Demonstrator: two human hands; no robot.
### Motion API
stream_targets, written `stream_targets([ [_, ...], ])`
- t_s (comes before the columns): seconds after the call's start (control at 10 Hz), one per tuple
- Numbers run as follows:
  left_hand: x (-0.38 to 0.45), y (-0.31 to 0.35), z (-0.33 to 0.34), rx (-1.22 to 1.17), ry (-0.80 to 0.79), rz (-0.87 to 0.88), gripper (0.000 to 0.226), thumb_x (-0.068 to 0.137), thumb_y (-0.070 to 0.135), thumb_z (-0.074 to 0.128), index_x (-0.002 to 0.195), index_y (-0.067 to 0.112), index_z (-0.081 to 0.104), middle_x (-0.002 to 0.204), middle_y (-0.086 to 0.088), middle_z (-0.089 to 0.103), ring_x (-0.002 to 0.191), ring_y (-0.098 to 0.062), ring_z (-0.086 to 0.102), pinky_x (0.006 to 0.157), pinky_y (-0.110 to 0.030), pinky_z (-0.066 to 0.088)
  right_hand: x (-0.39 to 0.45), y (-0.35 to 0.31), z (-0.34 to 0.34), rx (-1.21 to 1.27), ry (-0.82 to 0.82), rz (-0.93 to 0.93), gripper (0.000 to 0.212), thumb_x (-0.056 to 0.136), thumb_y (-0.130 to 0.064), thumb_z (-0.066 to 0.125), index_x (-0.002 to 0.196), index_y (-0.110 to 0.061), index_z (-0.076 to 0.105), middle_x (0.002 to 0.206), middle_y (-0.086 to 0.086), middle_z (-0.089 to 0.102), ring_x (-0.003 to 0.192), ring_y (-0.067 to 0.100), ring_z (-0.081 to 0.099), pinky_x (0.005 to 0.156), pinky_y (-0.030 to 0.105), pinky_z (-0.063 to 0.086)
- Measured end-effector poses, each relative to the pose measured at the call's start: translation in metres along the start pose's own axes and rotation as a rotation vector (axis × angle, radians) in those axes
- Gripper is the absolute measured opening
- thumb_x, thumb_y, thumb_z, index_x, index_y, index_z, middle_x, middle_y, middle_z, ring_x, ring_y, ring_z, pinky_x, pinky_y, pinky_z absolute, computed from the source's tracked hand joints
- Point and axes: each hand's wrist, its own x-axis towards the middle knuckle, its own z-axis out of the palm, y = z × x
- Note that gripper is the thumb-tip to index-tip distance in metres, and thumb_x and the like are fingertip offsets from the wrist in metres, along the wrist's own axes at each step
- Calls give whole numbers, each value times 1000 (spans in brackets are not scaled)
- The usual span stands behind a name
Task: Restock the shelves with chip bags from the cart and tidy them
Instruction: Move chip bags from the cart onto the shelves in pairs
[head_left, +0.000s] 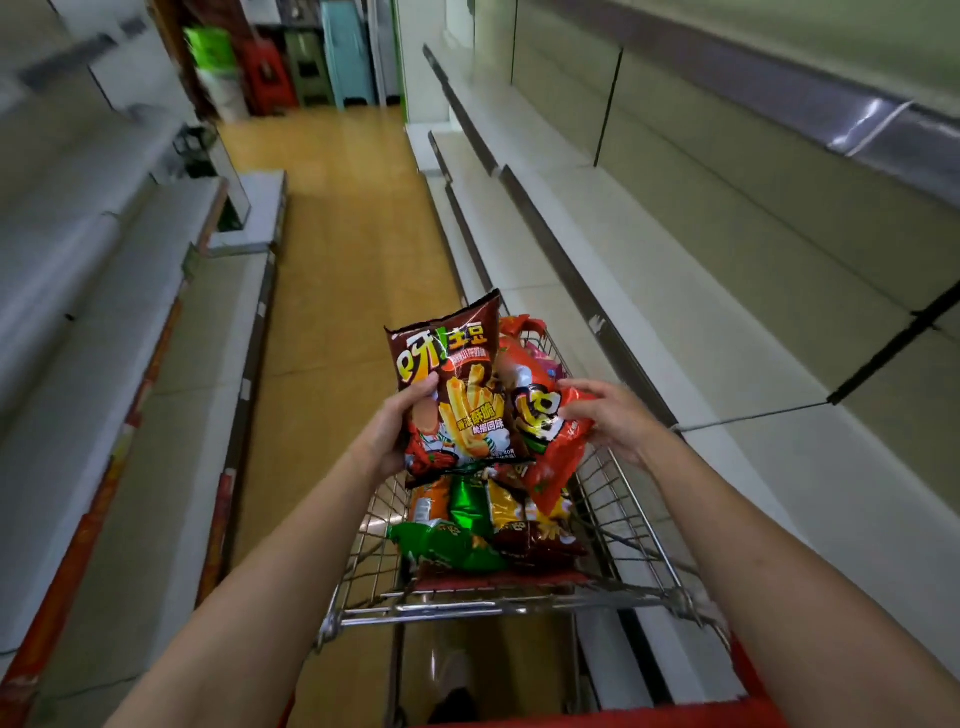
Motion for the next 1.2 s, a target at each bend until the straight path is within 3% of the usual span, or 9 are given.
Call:
stream_targets([
  [0.2, -49, 30, 28, 136, -50, 117, 107, 23, 51, 94, 115, 11, 56, 99, -9, 74, 87, -25, 72, 68, -33, 59, -46, -43, 10, -233, 89, -189, 28, 78, -6, 74, 96, -18, 55, 103, 7, 62, 87, 20, 63, 72, 35, 54],
  [0.4, -86, 72, 45, 406, -211, 173, 103, 35, 54, 92, 120, 12, 52, 113, -11, 68, 99, -27, 67, 80, -35, 56, -86, -86, 21, -393, -23, -301, 8, 86, -19, 69, 91, -17, 64, 86, 1, 69, 75, 14, 66, 61, 25, 49],
  [0.5, -95, 95, 49, 505, -332, 142, 100, 35, 54, 92, 117, 13, 53, 105, -6, 72, 93, -23, 69, 76, -32, 57, -96, -101, 22, -436, -47, -306, 9, 90, -23, 65, 91, -16, 70, 89, 4, 73, 79, 21, 70, 82, 38, 57],
  [0.7, -87, 116, 44, 314, -409, -34, 80, -5, 40, 95, 66, 7, 77, 68, -8, 73, 58, -18, 70, 52, -25, 57, -104, -135, 32, -439, -68, -254, 44, 82, -41, 66, 107, -5, 69, 104, 12, 72, 96, 31, 69, 92, 48, 53],
  [0.8, -82, 114, 35, 268, -452, -55, 80, -7, 43, 94, 64, 9, 78, 67, -5, 73, 59, -15, 71, 55, -25, 57, -113, -155, 47, -545, -78, -227, 17, 95, -13, 55, 89, -3, 67, 82, 6, 71, 73, 19, 68, 76, 35, 58],
  [0.9, -75, 114, 25, 315, -557, -80, 78, 3, 46, 96, 71, 12, 79, 73, -3, 74, 65, -14, 72, 62, -25, 58, -119, -166, 60, -561, -89, -206, 34, 95, 5, 48, 69, -16, 55, 46, -9, 62, 41, 1, 59, 45, 16, 49],
  [1.0, -68, 113, 14, 318, -592, -111, 77, 7, 44, 97, 73, 11, 79, 77, -5, 75, 69, -17, 72, 65, -27, 59, -119, -170, 70, -597, -30, -163, 36, 94, 7, 45, 64, -12, 50, 40, -9, 57, 43, 6, 57, 49, 18, 48],
  [1.1, -64, 114, 3, 272, -606, -90, 77, 9, 42, 98, 77, 10, 79, 81, -7, 75, 73, -20, 73, 67, -30, 59, -112, -176, 76, -636, 33, -146, 17, 95, -12, 54, 83, -4, 62, 76, 7, 68, 74, 24, 64, 80, 39, 56],
  [1.2, -59, 115, -11, 148, -575, -55, 78, 11, 41, 98, 79, 9, 79, 84, -11, 75, 75, -23, 73, 65, -33, 60, -107, -178, 73, -707, 147, -122, 42, 95, -41, 53, 114, -5, 61, 111, 12, 68, 102, 30, 66, 93, 47, 52],
])
